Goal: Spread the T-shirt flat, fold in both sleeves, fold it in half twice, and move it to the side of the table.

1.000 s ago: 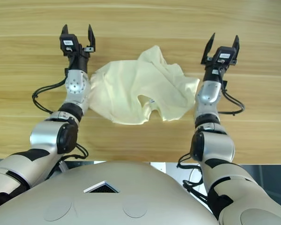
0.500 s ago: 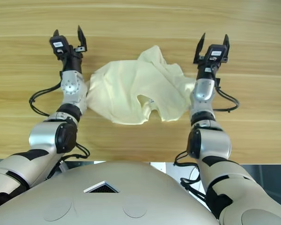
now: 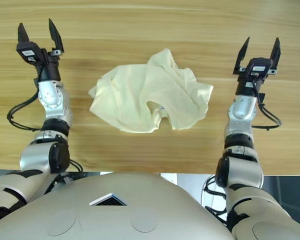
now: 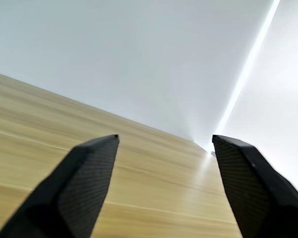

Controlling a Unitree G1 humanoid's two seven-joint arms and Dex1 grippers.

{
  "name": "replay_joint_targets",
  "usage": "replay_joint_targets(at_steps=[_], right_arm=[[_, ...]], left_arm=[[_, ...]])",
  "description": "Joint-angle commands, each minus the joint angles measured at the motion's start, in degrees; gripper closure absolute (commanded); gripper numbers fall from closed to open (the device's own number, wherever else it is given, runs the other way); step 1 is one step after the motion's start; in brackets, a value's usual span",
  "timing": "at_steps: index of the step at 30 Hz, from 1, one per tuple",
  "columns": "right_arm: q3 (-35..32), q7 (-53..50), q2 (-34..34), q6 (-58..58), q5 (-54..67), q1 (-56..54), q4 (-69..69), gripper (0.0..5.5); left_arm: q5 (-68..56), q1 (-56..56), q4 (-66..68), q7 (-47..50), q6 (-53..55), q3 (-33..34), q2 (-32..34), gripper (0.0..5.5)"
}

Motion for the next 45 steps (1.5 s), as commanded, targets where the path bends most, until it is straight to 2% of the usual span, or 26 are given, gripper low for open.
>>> replay_joint_targets(at_steps=[1,10,18,30,45], right_arm=[[1.5,2.4,1.9,1.8,0.5,3.4,-5.3,2.05],[-0.1,2.9,1.4,3.8,0.9,4.4,-6.5,2.05],[0.2,0.7,3.6,1.9,-0.5,0.9,-4.6,2.05],[0.2,1.7,2.6,1.2,-0.8,-2.3,1.3,2.05],[-0.7,-1.0,2.8,-0.9,-1.1,-0.1,2.0,2.05]], left_arm=[[-1.1,2.9,-4.1,-3.3,0.4,-1.9,-1.3,1.35],[-4.2,1.2,-4.1,-8.5,2.5,-1.9,-1.3,1.35],[-4.1,-0.1,-2.6,-6.5,2.1,-0.8,-2.1,1.35],[-5.6,-0.7,-0.8,-8.5,2.2,0.0,-1.8,1.35],[-5.2,-1.7,1.6,-10.1,1.5,-0.9,-3.1,1.35]])
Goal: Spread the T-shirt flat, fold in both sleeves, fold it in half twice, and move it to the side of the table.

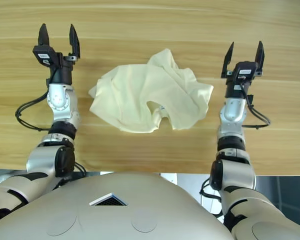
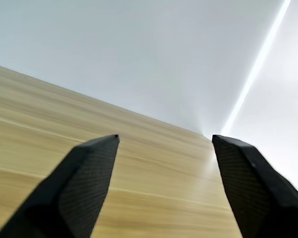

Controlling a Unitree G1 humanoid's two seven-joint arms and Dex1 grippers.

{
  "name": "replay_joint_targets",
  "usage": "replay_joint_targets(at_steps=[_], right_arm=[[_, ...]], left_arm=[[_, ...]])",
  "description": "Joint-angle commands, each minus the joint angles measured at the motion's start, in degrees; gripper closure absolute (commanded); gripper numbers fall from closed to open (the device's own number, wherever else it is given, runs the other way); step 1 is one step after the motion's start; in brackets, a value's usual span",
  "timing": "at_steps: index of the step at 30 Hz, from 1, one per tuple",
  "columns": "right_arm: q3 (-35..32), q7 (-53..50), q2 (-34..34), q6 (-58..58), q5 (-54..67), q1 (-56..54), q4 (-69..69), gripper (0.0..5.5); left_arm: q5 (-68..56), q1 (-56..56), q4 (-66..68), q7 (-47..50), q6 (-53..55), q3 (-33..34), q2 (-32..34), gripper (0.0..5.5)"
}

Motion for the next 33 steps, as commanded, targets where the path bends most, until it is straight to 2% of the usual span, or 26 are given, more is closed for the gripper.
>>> replay_joint_targets(at_steps=[1,24,33], right_arm=[[0.0,-0.8,0.7,-1.4,-0.4,0.9,0.0,2.05],[0.0,-2.2,1.4,-2.4,-1.0,-0.4,2.0,2.05],[0.7,-2.5,1.7,-2.0,-1.3,-4.2,5.9,2.05]], left_arm=[[0.4,0.1,1.3,-0.1,-0.3,0.0,-0.2,1.35],[0.7,-1.8,4.7,1.5,-0.9,1.0,-0.6,1.35],[1.4,-3.1,6.6,3.1,-1.3,1.6,-0.3,1.35]])
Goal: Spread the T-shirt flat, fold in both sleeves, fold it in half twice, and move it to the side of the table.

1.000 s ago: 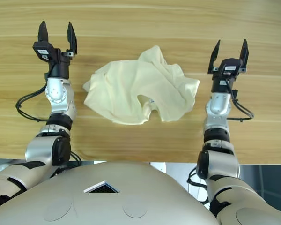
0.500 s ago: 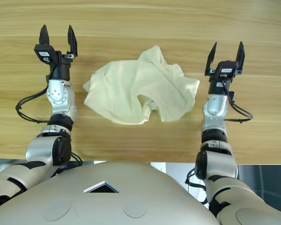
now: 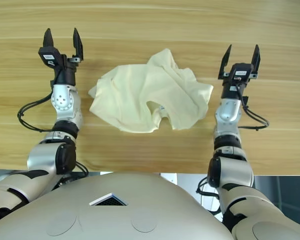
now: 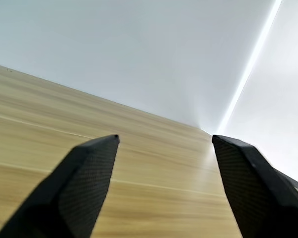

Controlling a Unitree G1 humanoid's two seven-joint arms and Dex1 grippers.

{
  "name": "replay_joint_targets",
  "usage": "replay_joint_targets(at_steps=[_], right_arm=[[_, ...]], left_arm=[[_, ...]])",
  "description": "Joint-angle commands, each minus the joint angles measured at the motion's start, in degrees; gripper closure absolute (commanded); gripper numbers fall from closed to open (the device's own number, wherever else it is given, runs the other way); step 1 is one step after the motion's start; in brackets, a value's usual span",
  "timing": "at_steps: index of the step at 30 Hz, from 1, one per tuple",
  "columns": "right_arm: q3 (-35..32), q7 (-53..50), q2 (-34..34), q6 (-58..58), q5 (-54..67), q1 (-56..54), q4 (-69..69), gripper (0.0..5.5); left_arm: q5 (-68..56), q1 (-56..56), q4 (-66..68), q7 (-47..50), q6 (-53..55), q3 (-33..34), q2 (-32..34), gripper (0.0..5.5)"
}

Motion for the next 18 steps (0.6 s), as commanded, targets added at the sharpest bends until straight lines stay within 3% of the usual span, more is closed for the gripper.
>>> replay_joint_targets(at_steps=[1,18], right_arm=[[0.6,0.4,0.0,-0.1,-0.1,-2.0,0.5,2.05],[1.8,0.2,0.7,-0.5,-0.3,-3.0,2.6,2.05]], left_arm=[[0.1,-1.2,0.7,0.1,-0.4,0.2,0.0,1.35],[0.3,-0.6,0.7,0.0,-1.0,0.2,0.2,1.35]])
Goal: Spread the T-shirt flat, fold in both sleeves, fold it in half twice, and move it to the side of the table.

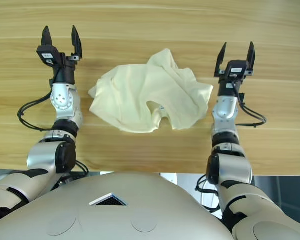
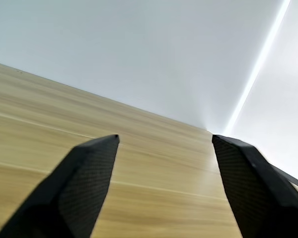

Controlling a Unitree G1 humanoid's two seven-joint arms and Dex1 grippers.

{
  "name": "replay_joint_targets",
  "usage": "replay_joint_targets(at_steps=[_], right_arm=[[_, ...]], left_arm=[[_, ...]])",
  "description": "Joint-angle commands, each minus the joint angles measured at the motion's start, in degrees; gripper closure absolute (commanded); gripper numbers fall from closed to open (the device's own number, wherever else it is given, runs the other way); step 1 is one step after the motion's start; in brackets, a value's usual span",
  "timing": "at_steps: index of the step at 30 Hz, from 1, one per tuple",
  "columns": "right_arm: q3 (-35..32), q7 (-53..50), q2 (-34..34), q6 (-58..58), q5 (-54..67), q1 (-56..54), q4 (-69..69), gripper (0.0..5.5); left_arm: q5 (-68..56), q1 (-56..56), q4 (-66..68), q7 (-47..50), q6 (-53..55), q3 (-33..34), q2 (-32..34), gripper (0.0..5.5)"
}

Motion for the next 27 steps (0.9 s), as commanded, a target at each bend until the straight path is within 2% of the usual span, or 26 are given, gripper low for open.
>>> replay_joint_targets(at_steps=[1,9,18,20,22,25,27], right_arm=[[0.3,0.4,0.4,0.1,0.2,-1.7,0.7,2.05],[2.4,2.4,2.1,1.5,-0.2,-7.0,4.0,2.05],[2.6,2.0,1.4,0.7,-0.3,-6.7,4.2,2.05],[3.8,3.1,-0.1,-1.1,-1.9,-5.1,2.2,2.05],[5.2,7.7,-3.7,-4.9,-2.5,-1.6,-2.2,2.05],[4.5,18.6,-11.7,-7.5,7.8,7.3,-17.1,2.05],[3.7,23.6,-17.0,-7.5,12.9,13.1,-25.9,2.05]], left_arm=[[0.4,0.0,0.3,0.3,0.1,0.0,0.2,1.35],[0.2,1.6,-0.6,2.5,-0.8,1.5,1.4,1.35],[1.2,0.6,-0.4,2.9,-0.8,0.9,0.8,1.35],[-3.7,1.8,-4.2,-4.6,-0.8,0.4,0.4,1.35],[-11.5,6.2,-13.9,-16.5,-0.2,-2.1,1.9,1.35],[-24.2,13.6,-33.8,-28.7,10.8,-5.4,5.0,1.35],[-25.2,17.4,-42.6,-32.2,15.1,-8.4,7.2,1.35]])
